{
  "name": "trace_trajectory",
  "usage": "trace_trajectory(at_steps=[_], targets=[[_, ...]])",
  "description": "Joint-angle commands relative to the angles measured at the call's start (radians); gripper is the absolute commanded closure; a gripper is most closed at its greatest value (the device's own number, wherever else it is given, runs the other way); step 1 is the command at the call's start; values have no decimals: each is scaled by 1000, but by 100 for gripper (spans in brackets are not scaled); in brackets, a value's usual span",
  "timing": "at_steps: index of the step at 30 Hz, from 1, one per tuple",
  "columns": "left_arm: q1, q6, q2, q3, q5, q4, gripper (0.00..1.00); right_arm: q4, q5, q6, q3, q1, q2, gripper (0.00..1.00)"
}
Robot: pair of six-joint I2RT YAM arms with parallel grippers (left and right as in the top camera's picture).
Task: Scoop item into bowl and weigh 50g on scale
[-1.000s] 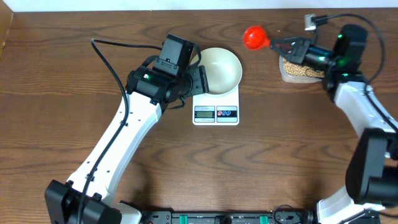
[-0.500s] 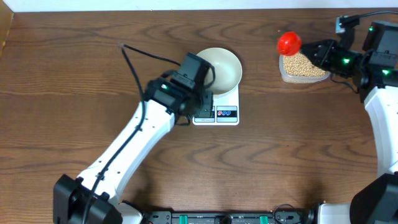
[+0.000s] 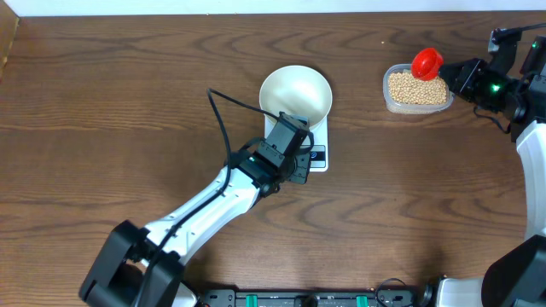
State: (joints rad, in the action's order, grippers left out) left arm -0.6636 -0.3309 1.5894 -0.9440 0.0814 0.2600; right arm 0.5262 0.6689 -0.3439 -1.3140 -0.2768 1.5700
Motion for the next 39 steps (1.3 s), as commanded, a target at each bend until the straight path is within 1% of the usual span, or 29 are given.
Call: trace_trajectory(at_steps=[1,8,11,18,23,28,39], targets=[[1,33,43,17,-22,-42,92,17,-43,38,-19,-4,-6,99],[1,114,106,17,-22,-114,93,24,-65,47,-19,-4,-6,99],[1,114,130,17,-22,-143,93,27,-66,54,-19,-4,-6,99],[1,177,151,17,-22,-188,93,31,-76,54,-19,-4,-6,99],[1,181,177,17,-23,-223,92,35,-76,54,-19,-4,-6,99],[1,181,197,17,-76,-234,92,45,-76,67,-19,-4,-6,99],[2,181,204,17,-75,-254,92,53,-76,72,-19,-4,-6,99]])
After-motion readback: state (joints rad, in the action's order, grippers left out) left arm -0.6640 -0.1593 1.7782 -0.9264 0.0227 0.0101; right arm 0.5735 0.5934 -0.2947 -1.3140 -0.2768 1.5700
